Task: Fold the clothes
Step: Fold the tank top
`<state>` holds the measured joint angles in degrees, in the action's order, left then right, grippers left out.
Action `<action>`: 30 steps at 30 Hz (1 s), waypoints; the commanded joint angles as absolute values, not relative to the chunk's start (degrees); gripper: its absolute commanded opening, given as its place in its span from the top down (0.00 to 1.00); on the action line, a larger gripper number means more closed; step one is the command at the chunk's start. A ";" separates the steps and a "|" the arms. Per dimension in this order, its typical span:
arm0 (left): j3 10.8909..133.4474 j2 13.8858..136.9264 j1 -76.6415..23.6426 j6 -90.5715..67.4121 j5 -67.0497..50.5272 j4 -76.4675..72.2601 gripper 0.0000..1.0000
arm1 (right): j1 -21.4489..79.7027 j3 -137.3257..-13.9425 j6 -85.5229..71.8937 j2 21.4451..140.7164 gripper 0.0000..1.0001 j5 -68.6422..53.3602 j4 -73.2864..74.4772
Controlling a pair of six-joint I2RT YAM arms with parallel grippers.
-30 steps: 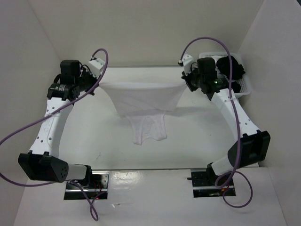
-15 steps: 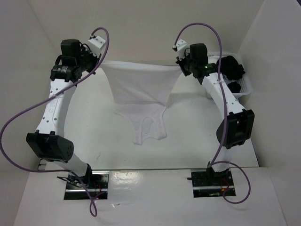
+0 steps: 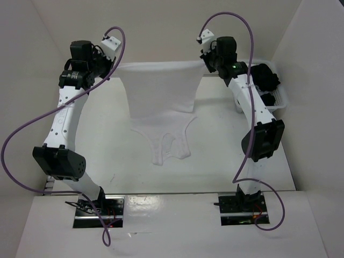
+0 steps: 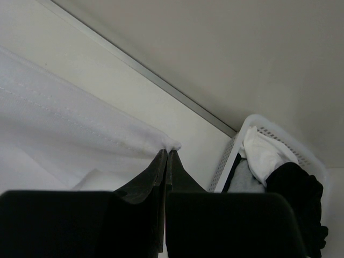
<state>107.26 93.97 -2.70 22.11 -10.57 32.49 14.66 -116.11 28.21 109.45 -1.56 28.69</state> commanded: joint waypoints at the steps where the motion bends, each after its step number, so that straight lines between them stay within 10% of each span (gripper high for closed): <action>1: 107.50 93.26 -2.29 21.09 -10.11 29.71 1.00 | 14.94 -119.00 28.74 110.74 1.00 0.00 28.04; 30: 101.07 89.74 -2.29 21.09 -9.05 27.51 1.00 | 17.14 -123.75 30.32 115.13 1.00 1.05 26.98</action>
